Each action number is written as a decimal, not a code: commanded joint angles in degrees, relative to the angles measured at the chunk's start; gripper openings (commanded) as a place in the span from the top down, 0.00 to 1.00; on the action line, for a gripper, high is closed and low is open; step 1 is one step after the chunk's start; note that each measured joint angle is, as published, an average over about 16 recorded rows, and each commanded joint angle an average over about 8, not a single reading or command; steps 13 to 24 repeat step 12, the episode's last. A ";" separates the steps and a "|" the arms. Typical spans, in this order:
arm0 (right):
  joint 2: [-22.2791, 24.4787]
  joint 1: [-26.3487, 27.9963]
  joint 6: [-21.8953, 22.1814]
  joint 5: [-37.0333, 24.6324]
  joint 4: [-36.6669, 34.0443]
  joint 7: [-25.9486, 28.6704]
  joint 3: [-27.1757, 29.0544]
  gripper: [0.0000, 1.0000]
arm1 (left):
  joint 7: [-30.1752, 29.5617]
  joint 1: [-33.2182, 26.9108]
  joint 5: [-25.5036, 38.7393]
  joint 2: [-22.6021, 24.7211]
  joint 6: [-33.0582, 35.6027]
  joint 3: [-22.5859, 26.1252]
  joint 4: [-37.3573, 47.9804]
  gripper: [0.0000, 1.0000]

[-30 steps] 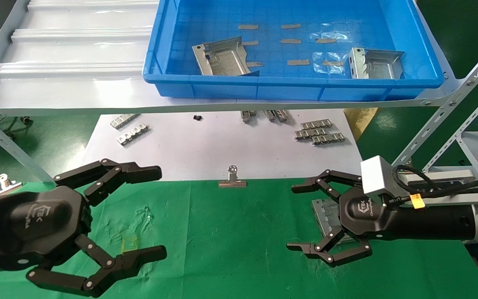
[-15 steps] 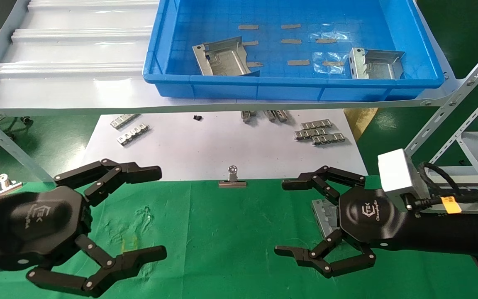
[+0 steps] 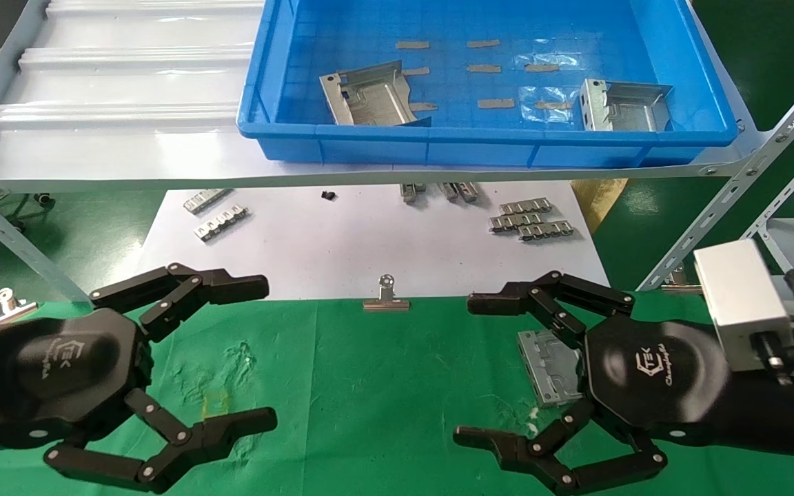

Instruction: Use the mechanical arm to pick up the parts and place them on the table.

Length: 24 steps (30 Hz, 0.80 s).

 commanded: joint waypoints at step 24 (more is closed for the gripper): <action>1.85 -6.24 0.52 2.21 7.95 4.94 8.09 0.00 | 0.00 0.01 -0.01 -0.01 -0.02 0.00 0.01 0.00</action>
